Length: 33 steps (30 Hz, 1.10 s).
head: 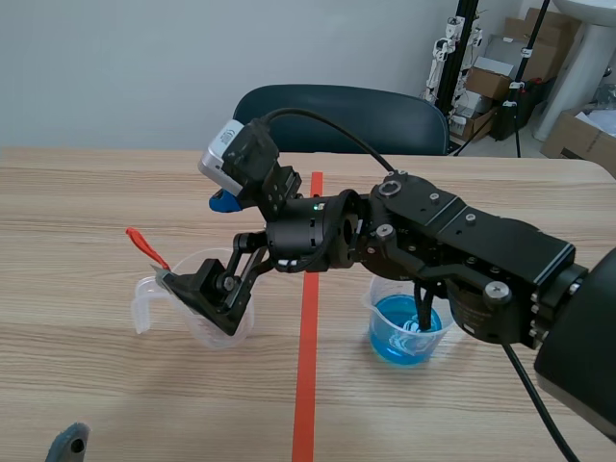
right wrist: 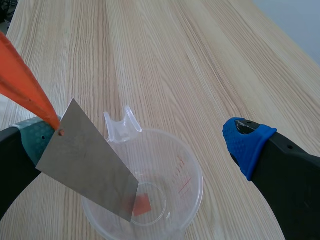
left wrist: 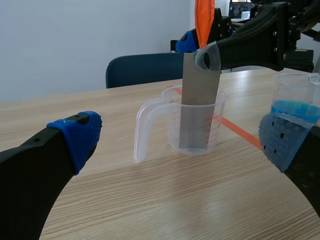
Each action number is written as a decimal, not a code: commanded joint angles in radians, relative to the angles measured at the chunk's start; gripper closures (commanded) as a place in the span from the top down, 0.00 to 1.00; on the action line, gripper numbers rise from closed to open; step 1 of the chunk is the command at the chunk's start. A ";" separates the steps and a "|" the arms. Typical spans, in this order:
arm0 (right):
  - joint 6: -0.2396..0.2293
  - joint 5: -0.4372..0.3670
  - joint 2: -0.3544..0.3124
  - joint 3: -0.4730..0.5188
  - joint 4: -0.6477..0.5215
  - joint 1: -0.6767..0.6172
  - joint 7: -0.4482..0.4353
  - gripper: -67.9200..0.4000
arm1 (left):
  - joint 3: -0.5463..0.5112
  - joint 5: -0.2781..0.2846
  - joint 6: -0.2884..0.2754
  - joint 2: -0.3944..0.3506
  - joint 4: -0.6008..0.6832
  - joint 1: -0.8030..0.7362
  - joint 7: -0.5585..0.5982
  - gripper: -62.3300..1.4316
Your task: Do the redox reaction experiment. return to the home posture
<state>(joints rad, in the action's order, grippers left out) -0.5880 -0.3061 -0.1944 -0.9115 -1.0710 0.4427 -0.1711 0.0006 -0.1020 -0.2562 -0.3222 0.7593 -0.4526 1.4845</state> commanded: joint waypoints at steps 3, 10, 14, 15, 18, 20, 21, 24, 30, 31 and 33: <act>-0.003 -0.019 -0.002 0.010 -0.014 0.023 -0.011 1.00 | 0.000 0.040 -0.001 -0.027 0.023 -0.031 0.019 1.00; -0.006 -0.019 -0.002 0.010 -0.014 0.023 -0.011 1.00 | 0.000 0.038 -0.001 -0.028 0.024 -0.032 0.015 1.00; -0.007 -0.019 -0.002 0.010 -0.014 0.023 -0.011 1.00 | 0.000 0.038 -0.001 -0.028 0.024 -0.032 0.015 1.00; -0.007 -0.019 -0.002 0.010 -0.014 0.023 -0.011 1.00 | 0.000 0.038 -0.001 -0.028 0.024 -0.032 0.015 1.00; -0.034 -0.019 -0.003 0.010 -0.014 0.024 -0.002 1.00 | 0.000 0.038 -0.001 -0.028 0.024 -0.032 0.015 1.00; -0.081 -0.030 -0.013 0.011 -0.019 0.026 0.000 1.00 | 0.000 0.038 -0.001 -0.028 0.024 -0.032 0.015 1.00; -0.099 -0.049 -0.021 0.015 -0.025 0.026 0.000 1.00 | 0.000 0.038 -0.001 -0.028 0.024 -0.032 0.015 1.00; -0.113 -0.119 -0.060 0.031 -0.057 0.026 0.000 1.00 | 0.000 0.038 -0.001 -0.028 0.024 -0.032 0.015 1.00; -0.158 -0.204 -0.167 0.076 -0.173 0.025 0.002 1.00 | 0.000 0.038 -0.001 -0.028 0.024 -0.032 0.015 1.00; -0.158 -0.228 -0.187 0.082 -0.188 0.025 0.002 1.00 | 0.000 0.038 -0.001 -0.028 0.024 -0.032 0.015 1.00; -0.158 -0.272 -0.227 0.094 -0.215 0.025 0.001 1.00 | 0.000 0.038 -0.001 -0.028 0.024 -0.032 0.015 1.00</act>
<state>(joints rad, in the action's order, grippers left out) -0.7376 -0.5613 -0.4103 -0.8280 -1.2713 0.4458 -0.1562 0.0006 -0.0669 -0.2562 -0.3466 0.7654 -0.4847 1.4857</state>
